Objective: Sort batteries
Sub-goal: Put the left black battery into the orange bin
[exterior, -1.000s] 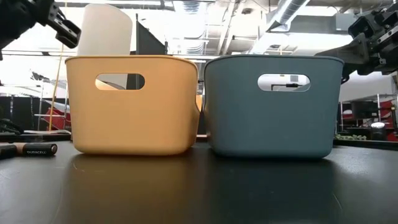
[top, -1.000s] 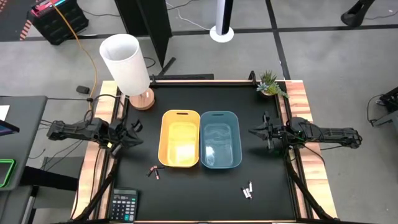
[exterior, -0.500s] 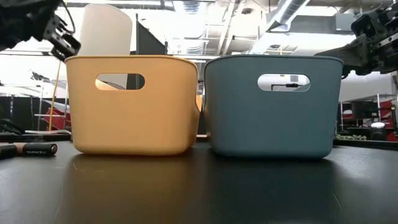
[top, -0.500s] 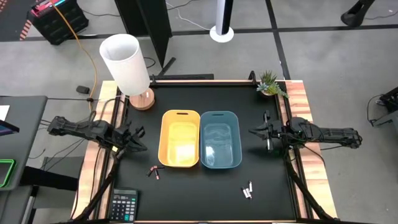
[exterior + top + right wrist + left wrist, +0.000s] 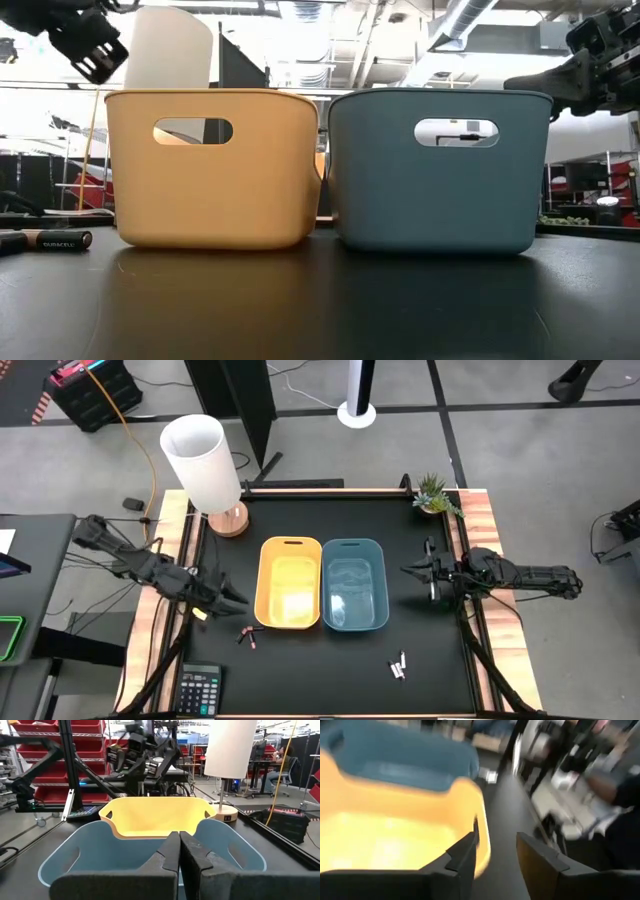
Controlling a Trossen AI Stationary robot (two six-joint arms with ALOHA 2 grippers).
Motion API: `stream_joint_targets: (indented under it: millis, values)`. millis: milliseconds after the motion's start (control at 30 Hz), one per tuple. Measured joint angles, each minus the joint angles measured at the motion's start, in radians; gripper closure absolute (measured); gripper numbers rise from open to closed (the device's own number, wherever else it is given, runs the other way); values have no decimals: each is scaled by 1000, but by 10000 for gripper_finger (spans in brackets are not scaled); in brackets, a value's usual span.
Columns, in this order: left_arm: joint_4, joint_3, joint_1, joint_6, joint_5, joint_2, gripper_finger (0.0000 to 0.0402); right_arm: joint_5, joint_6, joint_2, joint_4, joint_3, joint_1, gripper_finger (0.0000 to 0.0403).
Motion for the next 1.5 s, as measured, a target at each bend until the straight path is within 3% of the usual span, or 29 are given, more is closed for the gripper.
stream_joint_targets:
  millis: [167,333,600,833,1133,1500]
  values:
    - [-306,233,-115,-231,-72,248,260,0,-5,0,3,1,0,375]
    - [-567,421,-231,-506,-69,493,263,0,-2,0,3,2,0,375]
    - [-712,521,-365,-882,25,767,264,0,23,0,4,3,0,375]
    - [-725,521,-418,-1063,5,897,229,0,26,0,18,5,0,375]
    - [-711,518,-403,-1122,-85,991,147,1,26,0,55,5,0,375]
    - [-726,481,-362,-1185,-86,1017,149,1,20,0,52,5,0,375]
